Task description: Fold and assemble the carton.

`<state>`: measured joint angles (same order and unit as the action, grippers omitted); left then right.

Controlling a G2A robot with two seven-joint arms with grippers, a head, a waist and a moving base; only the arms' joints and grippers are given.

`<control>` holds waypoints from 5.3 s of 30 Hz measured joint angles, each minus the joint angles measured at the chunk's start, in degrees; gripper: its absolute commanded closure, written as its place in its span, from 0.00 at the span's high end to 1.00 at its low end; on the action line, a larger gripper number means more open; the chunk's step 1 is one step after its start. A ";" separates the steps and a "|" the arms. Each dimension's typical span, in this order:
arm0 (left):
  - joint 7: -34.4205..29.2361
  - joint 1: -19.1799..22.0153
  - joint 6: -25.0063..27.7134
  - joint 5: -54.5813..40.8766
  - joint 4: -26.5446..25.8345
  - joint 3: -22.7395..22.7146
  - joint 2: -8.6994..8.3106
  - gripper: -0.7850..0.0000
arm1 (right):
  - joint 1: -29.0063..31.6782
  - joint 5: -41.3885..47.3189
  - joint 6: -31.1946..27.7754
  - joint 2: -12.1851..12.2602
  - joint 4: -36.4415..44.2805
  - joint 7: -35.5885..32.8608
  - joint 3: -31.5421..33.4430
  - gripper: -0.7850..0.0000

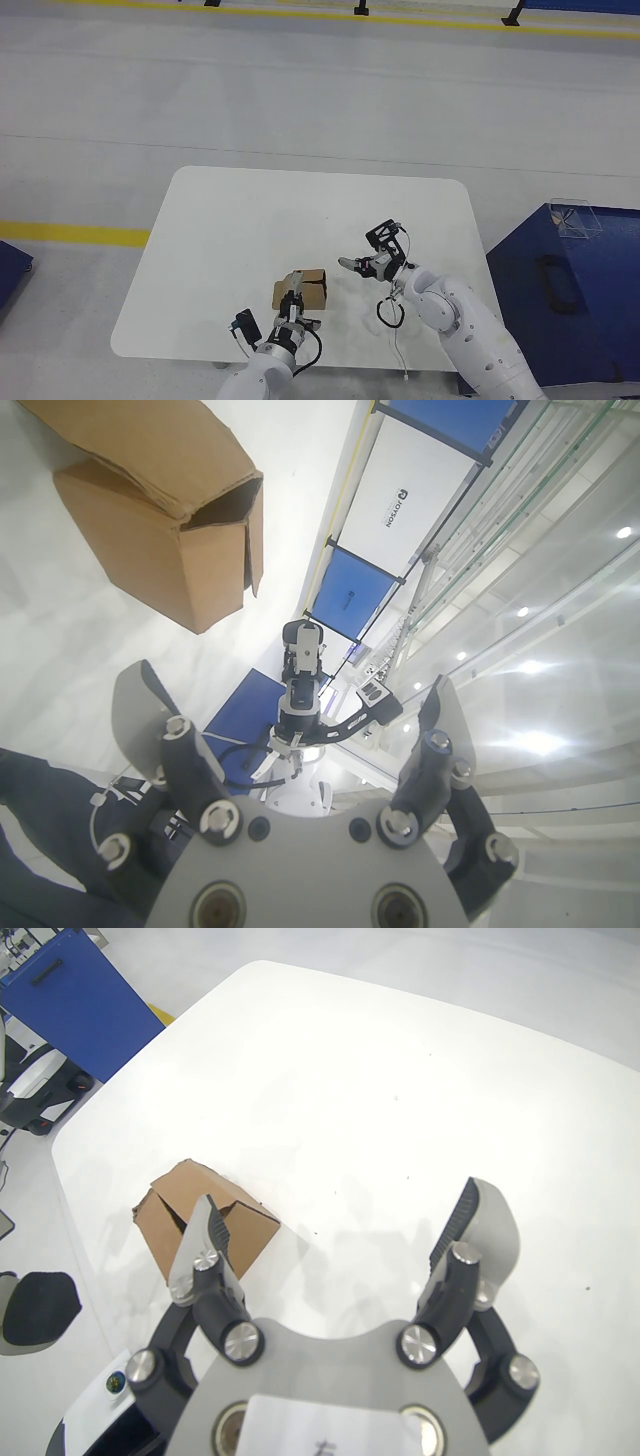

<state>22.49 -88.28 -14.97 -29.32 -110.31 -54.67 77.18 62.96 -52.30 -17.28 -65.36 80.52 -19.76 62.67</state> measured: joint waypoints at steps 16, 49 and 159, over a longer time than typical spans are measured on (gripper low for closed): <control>-14.00 -2.16 22.43 -10.82 10.98 -5.58 0.37 1.00 | 1.14 -10.10 4.73 -2.12 0.01 12.34 -8.16 1.00; 8.68 3.94 46.12 16.85 33.04 3.97 7.36 1.00 | 0.41 -21.68 10.83 -5.79 -5.48 20.75 -13.06 1.00; -0.94 7.73 54.42 21.92 39.77 -1.82 17.96 1.00 | 3.99 -23.06 5.41 -6.72 -7.15 12.44 1.14 1.00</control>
<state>21.55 -80.55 39.45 -7.40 -70.54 -56.50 95.14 66.95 -75.37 -11.87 -72.08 73.37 -7.32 63.81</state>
